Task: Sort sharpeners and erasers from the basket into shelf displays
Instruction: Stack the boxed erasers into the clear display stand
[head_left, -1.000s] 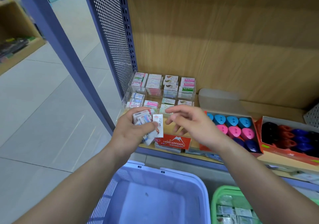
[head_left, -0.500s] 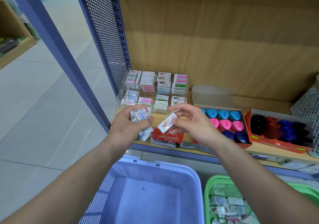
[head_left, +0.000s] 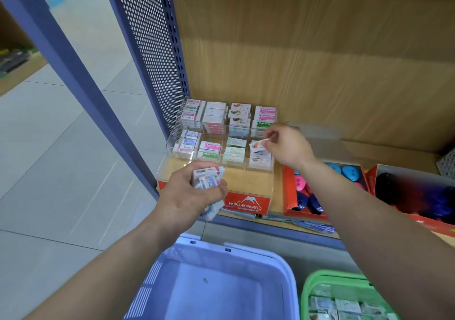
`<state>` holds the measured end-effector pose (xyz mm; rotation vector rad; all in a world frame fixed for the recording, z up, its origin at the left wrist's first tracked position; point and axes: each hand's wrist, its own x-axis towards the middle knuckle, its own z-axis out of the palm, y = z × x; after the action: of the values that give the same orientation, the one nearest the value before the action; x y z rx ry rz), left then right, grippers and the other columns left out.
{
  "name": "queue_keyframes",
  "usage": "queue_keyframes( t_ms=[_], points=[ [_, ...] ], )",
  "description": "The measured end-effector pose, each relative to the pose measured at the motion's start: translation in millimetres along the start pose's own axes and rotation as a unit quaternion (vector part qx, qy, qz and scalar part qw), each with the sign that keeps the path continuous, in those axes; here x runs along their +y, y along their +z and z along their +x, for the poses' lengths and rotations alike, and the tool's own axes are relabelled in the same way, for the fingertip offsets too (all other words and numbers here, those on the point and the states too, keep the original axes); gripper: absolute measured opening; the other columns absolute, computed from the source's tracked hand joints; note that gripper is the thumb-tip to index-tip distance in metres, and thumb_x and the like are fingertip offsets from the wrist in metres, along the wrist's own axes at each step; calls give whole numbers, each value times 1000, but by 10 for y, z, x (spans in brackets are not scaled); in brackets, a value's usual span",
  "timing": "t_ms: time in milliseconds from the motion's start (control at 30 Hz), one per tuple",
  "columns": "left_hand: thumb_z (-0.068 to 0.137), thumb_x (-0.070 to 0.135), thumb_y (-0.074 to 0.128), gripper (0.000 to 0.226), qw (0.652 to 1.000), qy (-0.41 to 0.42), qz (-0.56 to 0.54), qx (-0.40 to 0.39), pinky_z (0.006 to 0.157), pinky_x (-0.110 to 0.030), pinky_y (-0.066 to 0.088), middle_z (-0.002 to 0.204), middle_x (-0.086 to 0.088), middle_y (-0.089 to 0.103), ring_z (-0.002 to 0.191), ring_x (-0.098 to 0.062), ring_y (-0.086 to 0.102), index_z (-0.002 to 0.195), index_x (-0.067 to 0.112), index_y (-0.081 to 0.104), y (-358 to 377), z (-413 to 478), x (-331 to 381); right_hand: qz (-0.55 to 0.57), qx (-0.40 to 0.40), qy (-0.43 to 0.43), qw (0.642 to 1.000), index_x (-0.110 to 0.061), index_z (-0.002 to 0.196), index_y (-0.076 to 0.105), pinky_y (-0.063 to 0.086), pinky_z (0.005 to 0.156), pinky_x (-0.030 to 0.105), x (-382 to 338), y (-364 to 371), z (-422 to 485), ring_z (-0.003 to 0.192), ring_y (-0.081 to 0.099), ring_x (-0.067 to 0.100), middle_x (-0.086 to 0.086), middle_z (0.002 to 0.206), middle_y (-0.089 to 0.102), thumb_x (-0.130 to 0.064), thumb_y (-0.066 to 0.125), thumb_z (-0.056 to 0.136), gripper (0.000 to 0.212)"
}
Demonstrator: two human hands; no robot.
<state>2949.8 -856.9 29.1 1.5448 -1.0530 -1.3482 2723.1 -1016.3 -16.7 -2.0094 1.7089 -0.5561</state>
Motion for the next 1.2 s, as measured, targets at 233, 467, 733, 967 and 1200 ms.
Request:
queue_keyframes(
  t_ms=[233,467,733,967,1200],
  points=[
    [78,12,84,29,1000,-3,-23,12,78,-58,60,91,-11,72,85,-34,72,103,23,73,-23,55,11,-155,-109,-34,981,-31,96,72,57,75,35,85,174,80,92,65,16,-8,98,72,-29,56,97,16],
    [77,14,85,36,997,-18,-71,20,70,-47,63,88,-8,73,73,-27,73,109,21,71,-36,12,97,90,19,-36,995,-27,112,73,51,77,20,-235,-21,-548,80,61,-10,-15,102,72,-26,63,97,17],
    [62,30,83,57,997,-8,-72,4,80,-58,59,95,-14,75,78,-28,72,115,15,68,34,-193,208,395,-122,-10,911,-20,110,69,60,73,36,-918,73,-1351,73,68,19,8,97,73,-11,81,83,31],
    [84,14,76,26,998,-10,-62,-21,41,-21,49,90,-7,77,66,-20,73,109,16,69,24,-320,264,435,-134,26,890,-10,116,65,59,72,33,-875,-69,-1433,78,66,23,26,109,63,-6,70,92,25],
    [85,6,77,29,999,-29,-35,-1,36,-20,44,84,-10,76,64,-22,74,111,15,68,18,-320,275,473,-117,73,870,-14,128,56,57,72,29,-691,-204,-1425,81,69,21,19,92,72,-4,71,90,42]
  ],
)
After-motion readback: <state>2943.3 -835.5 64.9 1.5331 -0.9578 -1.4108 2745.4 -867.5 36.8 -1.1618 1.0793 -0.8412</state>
